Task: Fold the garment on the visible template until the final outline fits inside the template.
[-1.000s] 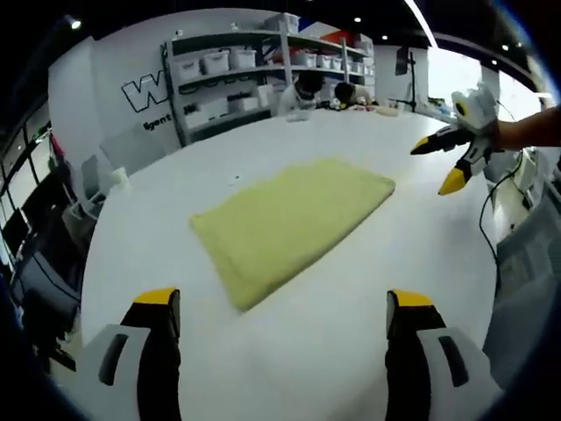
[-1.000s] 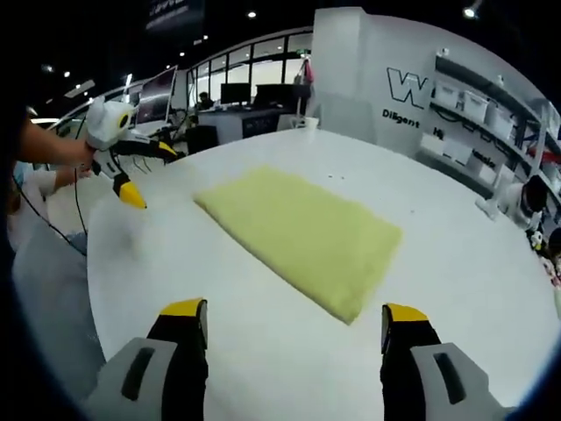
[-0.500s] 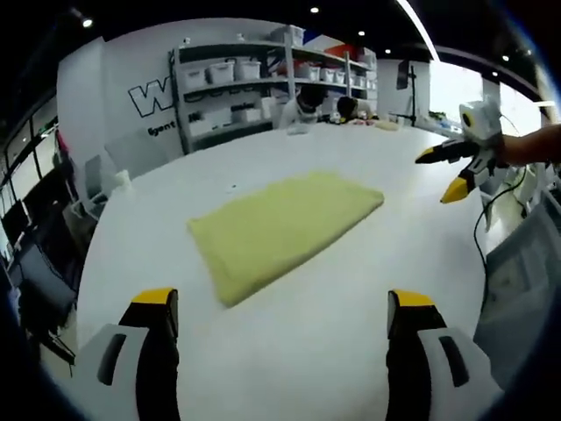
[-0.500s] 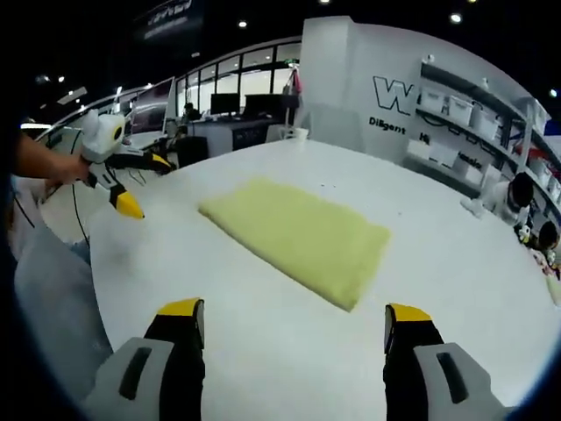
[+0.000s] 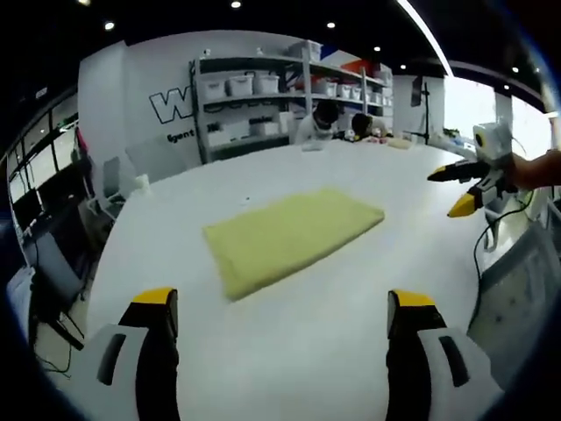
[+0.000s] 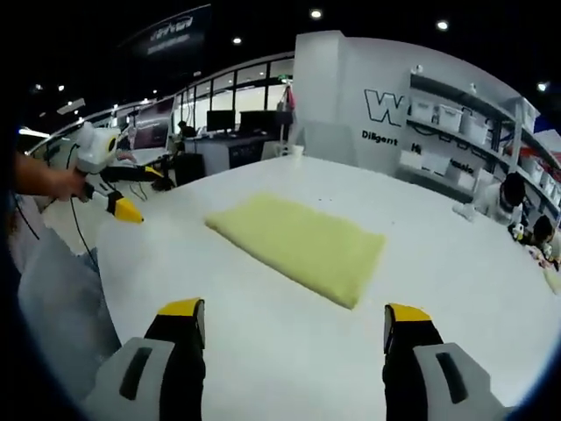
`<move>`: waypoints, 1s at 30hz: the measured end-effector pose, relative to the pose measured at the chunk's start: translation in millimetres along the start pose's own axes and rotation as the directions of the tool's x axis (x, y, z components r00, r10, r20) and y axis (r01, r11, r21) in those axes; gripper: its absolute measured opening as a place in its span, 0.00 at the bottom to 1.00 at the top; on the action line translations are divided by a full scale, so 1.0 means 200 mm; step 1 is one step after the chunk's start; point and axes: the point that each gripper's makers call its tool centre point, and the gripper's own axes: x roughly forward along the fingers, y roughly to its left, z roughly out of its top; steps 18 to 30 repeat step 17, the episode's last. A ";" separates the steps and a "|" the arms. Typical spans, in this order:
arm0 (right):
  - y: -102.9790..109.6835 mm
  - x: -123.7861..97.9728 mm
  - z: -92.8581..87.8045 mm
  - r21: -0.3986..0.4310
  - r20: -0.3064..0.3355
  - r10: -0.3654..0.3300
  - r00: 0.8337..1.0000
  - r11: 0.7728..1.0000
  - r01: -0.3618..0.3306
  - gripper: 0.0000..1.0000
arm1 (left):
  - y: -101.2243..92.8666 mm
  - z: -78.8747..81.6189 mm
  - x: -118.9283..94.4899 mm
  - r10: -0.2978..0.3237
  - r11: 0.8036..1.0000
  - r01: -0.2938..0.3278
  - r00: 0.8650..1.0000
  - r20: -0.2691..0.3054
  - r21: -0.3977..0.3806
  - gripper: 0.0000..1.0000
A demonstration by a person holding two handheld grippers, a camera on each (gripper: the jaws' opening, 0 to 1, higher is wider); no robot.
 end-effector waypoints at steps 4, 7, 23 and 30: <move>0.04 -0.06 0.00 -0.001 0.020 0.000 1.000 1.000 0.000 0.83 | -0.05 0.00 -0.08 0.027 1.000 -0.027 1.000 0.010 -0.010 0.99; 0.06 -0.12 0.01 0.011 0.044 -0.006 0.999 1.000 0.006 0.84 | -0.08 0.00 -0.12 0.036 0.999 -0.036 0.999 0.015 -0.011 0.99; 0.08 -0.22 -0.02 0.033 0.069 -0.031 0.997 0.999 0.029 0.84 | -0.11 -0.06 -0.24 0.099 0.994 -0.099 0.995 0.002 -0.038 0.99; 0.08 -0.22 -0.02 0.033 0.069 -0.031 0.997 0.999 0.029 0.84 | -0.11 -0.06 -0.24 0.099 0.994 -0.099 0.995 0.002 -0.038 0.99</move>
